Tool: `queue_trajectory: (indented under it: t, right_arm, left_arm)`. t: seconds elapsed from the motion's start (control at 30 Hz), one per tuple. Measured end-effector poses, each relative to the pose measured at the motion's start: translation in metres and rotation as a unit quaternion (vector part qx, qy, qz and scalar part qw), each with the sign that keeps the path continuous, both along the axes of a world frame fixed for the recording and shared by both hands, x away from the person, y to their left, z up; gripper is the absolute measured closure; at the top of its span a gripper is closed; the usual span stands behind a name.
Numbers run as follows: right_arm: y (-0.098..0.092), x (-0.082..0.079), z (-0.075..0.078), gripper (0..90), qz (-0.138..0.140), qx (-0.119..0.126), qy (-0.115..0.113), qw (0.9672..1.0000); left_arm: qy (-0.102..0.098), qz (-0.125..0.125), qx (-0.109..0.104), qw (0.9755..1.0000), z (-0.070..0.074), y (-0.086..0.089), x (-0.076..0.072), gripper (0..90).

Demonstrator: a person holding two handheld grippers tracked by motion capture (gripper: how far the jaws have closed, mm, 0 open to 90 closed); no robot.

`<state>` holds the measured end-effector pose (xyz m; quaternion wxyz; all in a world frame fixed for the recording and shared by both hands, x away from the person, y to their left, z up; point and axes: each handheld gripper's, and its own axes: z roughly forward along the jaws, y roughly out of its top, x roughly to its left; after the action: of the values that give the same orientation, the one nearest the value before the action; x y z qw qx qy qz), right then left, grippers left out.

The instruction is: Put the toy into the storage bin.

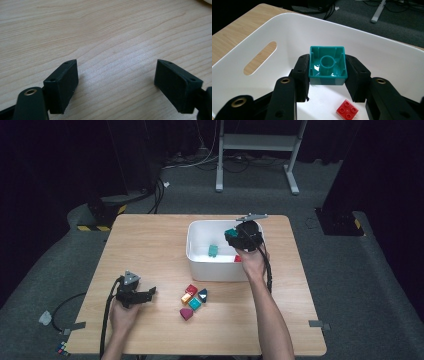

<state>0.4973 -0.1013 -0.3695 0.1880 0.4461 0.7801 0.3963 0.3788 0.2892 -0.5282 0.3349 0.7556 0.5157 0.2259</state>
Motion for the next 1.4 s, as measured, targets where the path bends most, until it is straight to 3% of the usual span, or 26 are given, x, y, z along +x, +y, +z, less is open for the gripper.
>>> queue_trajectory:
  t: [0.3,0.53,0.97,1.07,1.2,1.4]
  right_arm:
    - [-0.001,-0.001,-0.001,56.0,-0.003,-0.007,0.002,1.0]
    - [-0.008,-0.005,-0.002,50.3,-0.006,0.005,-0.002,1.0]
    - [-0.024,-0.032,0.008,45.3,0.01,0.048,-0.036,0.9982]
    - [-0.025,-0.041,0.011,44.9,0.022,0.048,-0.044,0.9976]
    - [-0.027,-0.055,0.011,44.7,0.042,0.067,-0.055,0.9953]
    - [-0.03,-0.071,0.006,44.0,0.051,0.066,-0.058,0.9948]
  left_arm:
    - [0.0,0.0,0.0,1.0,0.0,0.0,0.0,19.5]
    - [-0.001,0.001,0.0,1.0,0.0,0.0,0.0,19.7]
    - [-0.001,0.001,0.0,1.0,0.0,0.0,0.0,19.8]
    - [-0.001,0.001,0.0,1.0,0.0,0.0,0.0,19.8]
    - [-0.001,0.001,0.0,1.0,0.0,0.0,0.0,19.8]
    - [-0.001,0.001,0.0,1.0,0.0,0.0,0.0,19.8]
